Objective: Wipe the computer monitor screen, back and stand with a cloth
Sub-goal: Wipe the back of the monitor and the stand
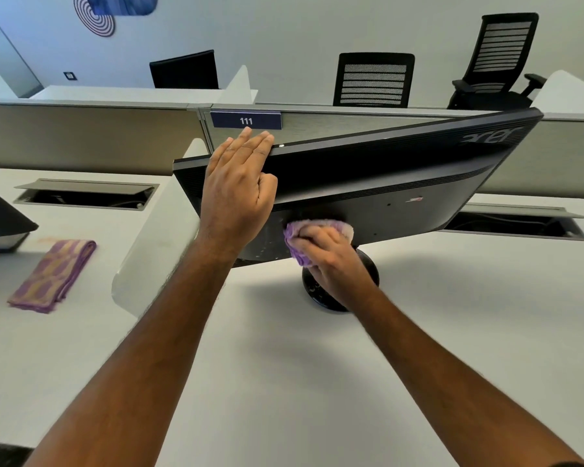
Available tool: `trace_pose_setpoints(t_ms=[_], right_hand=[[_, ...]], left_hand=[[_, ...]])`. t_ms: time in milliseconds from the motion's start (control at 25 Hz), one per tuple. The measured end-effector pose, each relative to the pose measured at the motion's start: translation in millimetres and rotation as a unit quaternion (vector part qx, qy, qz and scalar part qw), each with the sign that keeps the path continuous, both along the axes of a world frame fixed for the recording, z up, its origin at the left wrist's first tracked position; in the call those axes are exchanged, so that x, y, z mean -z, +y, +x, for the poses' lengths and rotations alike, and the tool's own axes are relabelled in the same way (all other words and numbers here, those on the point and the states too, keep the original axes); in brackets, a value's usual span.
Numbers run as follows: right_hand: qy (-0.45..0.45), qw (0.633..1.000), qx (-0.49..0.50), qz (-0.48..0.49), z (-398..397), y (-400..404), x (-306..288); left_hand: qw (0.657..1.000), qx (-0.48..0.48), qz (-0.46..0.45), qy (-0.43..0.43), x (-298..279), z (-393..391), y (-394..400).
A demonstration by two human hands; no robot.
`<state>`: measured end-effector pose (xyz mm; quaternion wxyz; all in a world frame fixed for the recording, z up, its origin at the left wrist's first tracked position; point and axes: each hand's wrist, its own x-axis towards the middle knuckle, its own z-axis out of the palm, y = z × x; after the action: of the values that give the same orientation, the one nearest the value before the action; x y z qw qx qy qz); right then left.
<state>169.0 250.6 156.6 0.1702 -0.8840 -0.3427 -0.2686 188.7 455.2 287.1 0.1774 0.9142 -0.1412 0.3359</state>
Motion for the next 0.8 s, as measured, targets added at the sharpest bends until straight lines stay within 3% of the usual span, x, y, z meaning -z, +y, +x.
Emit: trace_pose_setpoints(t_ms=[160, 320, 440, 600, 800], right_hand=[[0.076, 0.993, 0.045, -0.075, -7, -1, 43], [0.145, 0.983, 0.105, -0.048, -11, -30, 44], [0.1, 0.993, 0.061, 0.026, -27, -42, 9], [-0.062, 0.978, 0.08, 0.181, -38, -40, -52], [-0.049, 0.984, 0.076, 0.154, -13, -8, -52]], left_hand=[[1.0, 0.0, 0.011, -0.008, -2, 0, -6], [1.0, 0.001, 0.017, -0.01, -2, -4, -5], [0.999, 0.011, 0.039, -0.009, -2, -5, -4], [0.998, 0.022, 0.052, -0.01, -3, -9, 0], [0.997, -0.05, 0.044, -0.04, 3, -20, 30]])
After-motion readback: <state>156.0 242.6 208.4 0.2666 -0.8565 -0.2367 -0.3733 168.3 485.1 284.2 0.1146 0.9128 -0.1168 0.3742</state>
